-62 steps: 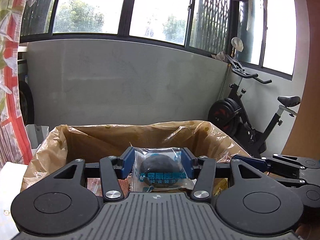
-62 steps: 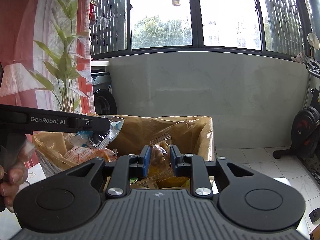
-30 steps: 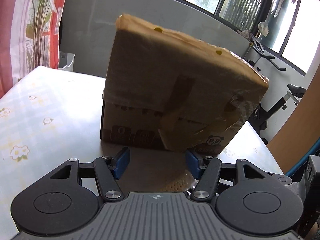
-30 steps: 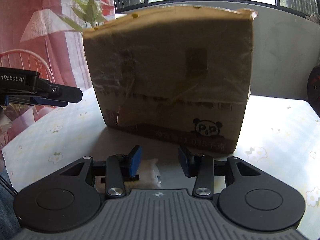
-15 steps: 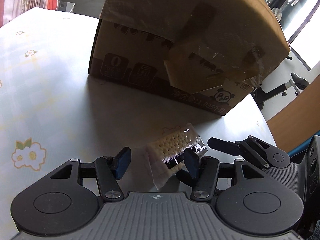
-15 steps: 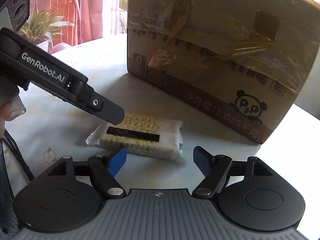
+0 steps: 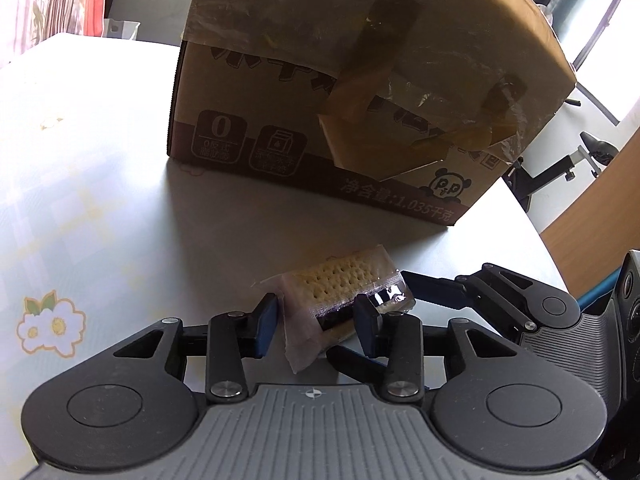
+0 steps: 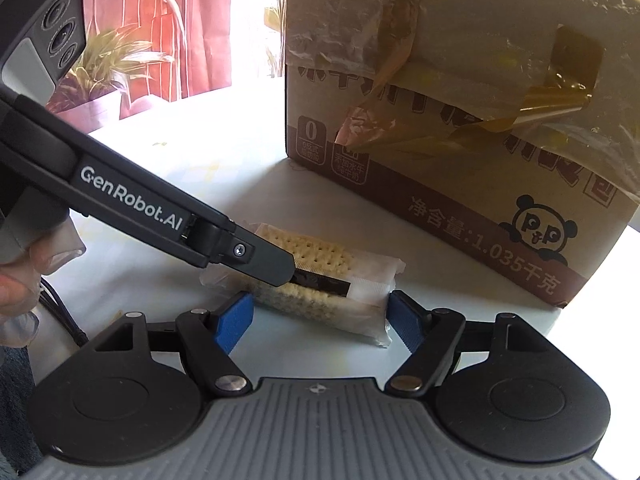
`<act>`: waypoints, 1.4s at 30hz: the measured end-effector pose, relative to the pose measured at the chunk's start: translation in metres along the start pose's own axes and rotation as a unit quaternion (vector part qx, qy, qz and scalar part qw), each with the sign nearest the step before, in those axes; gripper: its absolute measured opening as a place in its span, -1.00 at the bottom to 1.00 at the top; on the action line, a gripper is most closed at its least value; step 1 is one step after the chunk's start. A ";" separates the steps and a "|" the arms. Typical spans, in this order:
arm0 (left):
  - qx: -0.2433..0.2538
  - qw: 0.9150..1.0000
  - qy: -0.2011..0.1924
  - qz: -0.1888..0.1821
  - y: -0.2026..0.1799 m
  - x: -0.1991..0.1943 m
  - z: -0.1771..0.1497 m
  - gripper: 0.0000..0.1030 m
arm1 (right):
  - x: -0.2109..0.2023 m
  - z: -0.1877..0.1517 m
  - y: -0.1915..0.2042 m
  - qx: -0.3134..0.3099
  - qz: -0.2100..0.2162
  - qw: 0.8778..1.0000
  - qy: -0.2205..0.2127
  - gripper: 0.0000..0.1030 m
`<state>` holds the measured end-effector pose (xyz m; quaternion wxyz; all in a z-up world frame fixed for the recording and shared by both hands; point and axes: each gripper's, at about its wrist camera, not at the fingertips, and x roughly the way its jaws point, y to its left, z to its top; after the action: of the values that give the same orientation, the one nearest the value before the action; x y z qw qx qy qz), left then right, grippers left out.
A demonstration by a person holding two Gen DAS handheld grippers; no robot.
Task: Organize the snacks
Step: 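Grasp the white cracker pack with the left tool while the right tool grips its other end, then carry the cracker pack over the box and open both tools to release it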
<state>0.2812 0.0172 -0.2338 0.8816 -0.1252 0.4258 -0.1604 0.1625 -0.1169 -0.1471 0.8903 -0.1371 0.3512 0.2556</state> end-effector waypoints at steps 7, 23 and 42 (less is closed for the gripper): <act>0.001 1.000 -0.013 0.005 -0.001 -0.013 0.004 -0.21 | -0.012 -0.001 -0.002 0.028 0.001 1.000 -0.006 -0.04; 0.080 0.986 -0.140 -0.049 -0.069 -0.097 0.077 -0.20 | -0.106 0.065 -0.016 -0.013 -0.079 0.988 -0.131 -0.09; 0.146 0.979 -0.133 -0.055 -0.120 -0.066 0.206 -0.09 | -0.112 0.167 -0.102 0.008 -0.123 0.979 -0.161 -0.09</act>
<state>0.3848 -0.0503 -0.0191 0.9290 -0.0386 0.2690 -0.2510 0.2414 -0.1713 0.0572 0.9607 -0.1294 0.1862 0.1604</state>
